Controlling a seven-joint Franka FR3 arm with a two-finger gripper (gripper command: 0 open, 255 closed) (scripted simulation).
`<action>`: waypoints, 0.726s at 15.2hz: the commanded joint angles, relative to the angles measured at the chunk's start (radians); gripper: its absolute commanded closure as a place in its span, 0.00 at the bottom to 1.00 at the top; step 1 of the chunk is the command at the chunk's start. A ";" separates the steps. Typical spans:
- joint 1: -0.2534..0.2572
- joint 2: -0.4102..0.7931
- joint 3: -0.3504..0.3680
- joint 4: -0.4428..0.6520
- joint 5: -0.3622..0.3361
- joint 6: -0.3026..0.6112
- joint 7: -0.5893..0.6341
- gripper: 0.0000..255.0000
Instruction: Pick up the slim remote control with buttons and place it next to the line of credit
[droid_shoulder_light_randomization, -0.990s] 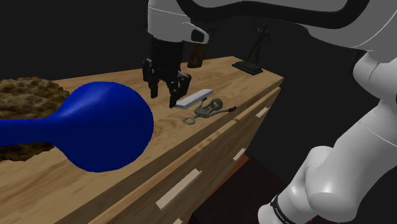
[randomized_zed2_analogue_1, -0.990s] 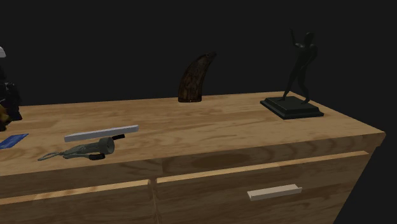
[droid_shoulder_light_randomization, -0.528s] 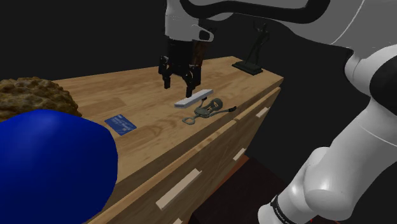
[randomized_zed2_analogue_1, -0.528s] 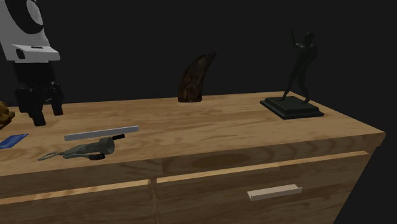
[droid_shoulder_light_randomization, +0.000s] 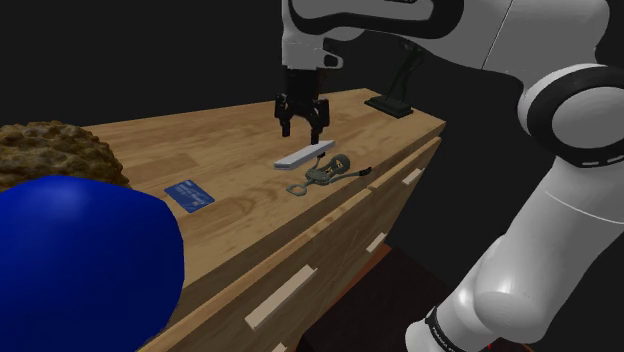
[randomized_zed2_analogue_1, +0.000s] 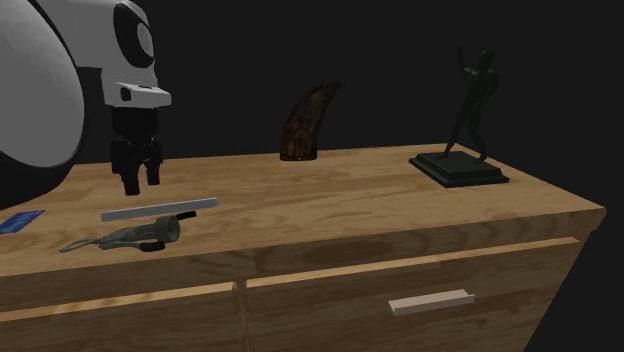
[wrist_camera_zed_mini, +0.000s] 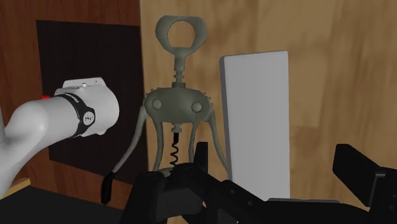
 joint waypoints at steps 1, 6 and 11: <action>-0.028 0.024 -0.025 0.014 0.000 -0.025 -0.029 0.00; -0.029 0.000 -0.025 -0.068 0.003 0.033 -0.033 0.00; -0.029 -0.018 -0.024 -0.137 0.006 0.084 -0.035 0.00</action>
